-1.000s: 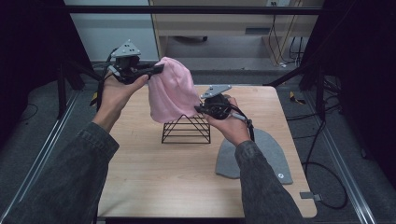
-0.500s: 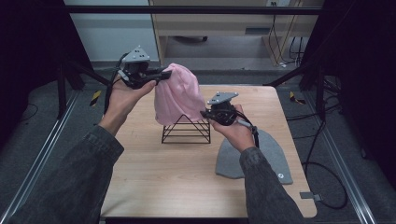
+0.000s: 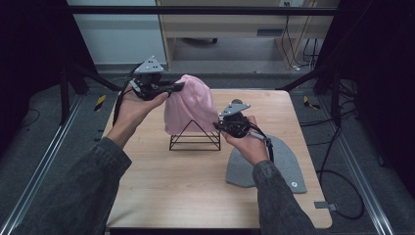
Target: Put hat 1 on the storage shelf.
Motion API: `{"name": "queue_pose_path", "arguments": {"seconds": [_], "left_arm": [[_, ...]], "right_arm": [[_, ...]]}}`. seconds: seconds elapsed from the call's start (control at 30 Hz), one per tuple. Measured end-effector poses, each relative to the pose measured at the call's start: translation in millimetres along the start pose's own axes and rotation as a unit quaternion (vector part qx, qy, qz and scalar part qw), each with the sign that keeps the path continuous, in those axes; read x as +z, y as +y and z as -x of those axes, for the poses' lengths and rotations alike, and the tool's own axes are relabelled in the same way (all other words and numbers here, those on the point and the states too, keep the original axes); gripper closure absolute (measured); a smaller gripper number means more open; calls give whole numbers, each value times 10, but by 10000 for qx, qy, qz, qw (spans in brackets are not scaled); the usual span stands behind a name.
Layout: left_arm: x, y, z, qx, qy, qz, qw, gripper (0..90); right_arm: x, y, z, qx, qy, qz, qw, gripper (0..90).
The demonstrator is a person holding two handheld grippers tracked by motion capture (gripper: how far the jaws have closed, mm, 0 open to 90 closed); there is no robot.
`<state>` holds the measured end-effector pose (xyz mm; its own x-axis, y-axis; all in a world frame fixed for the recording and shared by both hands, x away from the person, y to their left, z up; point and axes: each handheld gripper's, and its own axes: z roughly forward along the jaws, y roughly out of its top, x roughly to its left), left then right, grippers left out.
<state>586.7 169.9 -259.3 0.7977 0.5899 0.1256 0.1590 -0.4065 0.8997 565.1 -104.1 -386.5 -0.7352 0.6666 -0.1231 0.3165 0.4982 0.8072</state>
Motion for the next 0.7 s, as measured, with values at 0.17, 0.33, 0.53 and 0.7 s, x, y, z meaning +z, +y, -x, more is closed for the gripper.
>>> {"name": "queue_pose_path", "arguments": {"seconds": [0.17, 0.33, 0.53, 0.7], "left_arm": [[43, -17, 39, 7, -67, -19, 10000, 801], [133, -63, 92, 21, -166, -60, 9998, 797], [214, -143, 140, 62, -189, -159, 9997, 793], [243, -242, 129, 48, -159, -217, 9996, 793]], "right_arm": [[0, -64, 21, 82, -33, 4, 10000, 843], [37, -155, 75, 186, -92, -63, 9998, 843], [75, -228, 119, 208, -156, -174, 9995, 845], [120, -316, 111, 261, -148, -247, 9992, 845]]}}
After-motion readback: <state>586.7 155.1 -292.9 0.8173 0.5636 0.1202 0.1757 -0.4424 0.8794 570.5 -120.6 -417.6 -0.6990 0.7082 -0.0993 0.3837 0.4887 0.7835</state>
